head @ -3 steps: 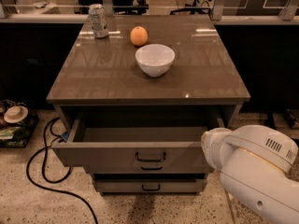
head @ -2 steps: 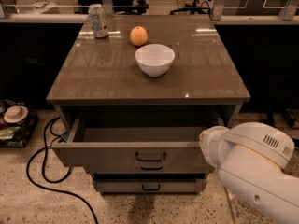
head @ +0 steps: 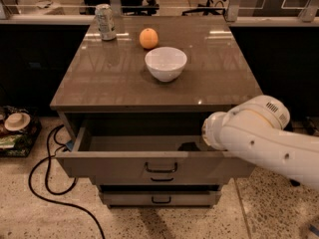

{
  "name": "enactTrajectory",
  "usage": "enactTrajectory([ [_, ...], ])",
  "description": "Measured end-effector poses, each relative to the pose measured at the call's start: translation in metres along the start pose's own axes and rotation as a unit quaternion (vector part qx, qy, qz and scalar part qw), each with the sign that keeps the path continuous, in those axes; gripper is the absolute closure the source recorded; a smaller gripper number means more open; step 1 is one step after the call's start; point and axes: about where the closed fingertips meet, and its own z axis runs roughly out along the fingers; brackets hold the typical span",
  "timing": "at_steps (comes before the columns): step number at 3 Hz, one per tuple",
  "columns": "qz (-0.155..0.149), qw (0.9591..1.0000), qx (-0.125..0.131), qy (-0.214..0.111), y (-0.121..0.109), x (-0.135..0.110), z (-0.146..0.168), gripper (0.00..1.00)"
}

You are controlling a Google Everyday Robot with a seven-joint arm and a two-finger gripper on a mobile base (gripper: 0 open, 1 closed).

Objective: Open top drawer

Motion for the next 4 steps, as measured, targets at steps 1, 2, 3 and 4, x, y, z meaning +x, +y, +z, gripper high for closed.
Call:
enactTrajectory([
  [1,-0.006,0.9995,-0.030,-0.008,-0.022,0.007,0.021,1.00],
  [2,-0.016,0.9991,-0.038,-0.008,-0.021,0.009,0.019,1.00],
  [3,-0.016,0.9991,-0.038,-0.008,-0.019,0.010,0.018,1.00],
  [4,-0.032,0.9974,-0.064,0.010,-0.005,0.016,0.011,1.00],
])
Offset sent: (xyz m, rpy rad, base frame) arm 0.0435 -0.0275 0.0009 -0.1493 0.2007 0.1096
